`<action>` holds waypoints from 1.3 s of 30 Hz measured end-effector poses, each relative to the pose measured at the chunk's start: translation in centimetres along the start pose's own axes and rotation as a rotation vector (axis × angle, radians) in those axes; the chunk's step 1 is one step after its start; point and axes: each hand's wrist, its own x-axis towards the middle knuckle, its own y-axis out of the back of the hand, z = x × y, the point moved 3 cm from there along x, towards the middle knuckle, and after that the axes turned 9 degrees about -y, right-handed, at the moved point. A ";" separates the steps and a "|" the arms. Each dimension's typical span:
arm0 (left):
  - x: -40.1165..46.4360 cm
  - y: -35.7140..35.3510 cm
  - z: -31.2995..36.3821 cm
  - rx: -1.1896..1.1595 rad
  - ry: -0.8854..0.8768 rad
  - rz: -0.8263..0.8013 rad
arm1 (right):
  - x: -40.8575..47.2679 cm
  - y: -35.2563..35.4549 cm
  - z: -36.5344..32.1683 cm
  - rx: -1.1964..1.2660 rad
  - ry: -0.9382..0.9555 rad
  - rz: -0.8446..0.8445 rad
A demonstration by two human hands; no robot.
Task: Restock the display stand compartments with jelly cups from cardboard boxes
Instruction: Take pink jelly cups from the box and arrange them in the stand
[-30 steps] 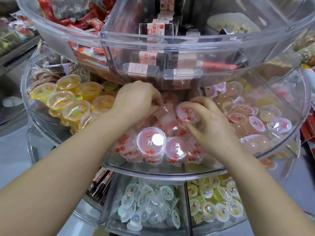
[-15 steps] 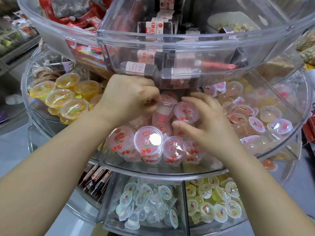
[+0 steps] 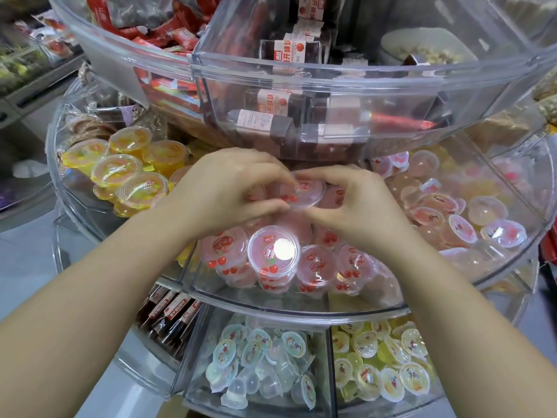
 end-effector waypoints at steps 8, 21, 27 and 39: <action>-0.6 -1.7 -1.4 -0.168 0.268 -0.165 | 0.1 -1.0 -0.4 -0.162 0.027 0.007; -1.0 -1.8 -1.9 -0.241 0.240 -0.196 | 0.2 -0.8 -0.2 -0.252 0.057 -0.069; -1.3 -1.2 -2.1 -0.281 0.238 -0.215 | 0.0 -0.3 0.7 -0.229 0.059 -0.072; 0.0 -2.4 -1.7 -0.222 0.146 -0.184 | -0.4 0.2 1.8 -0.185 0.018 -0.068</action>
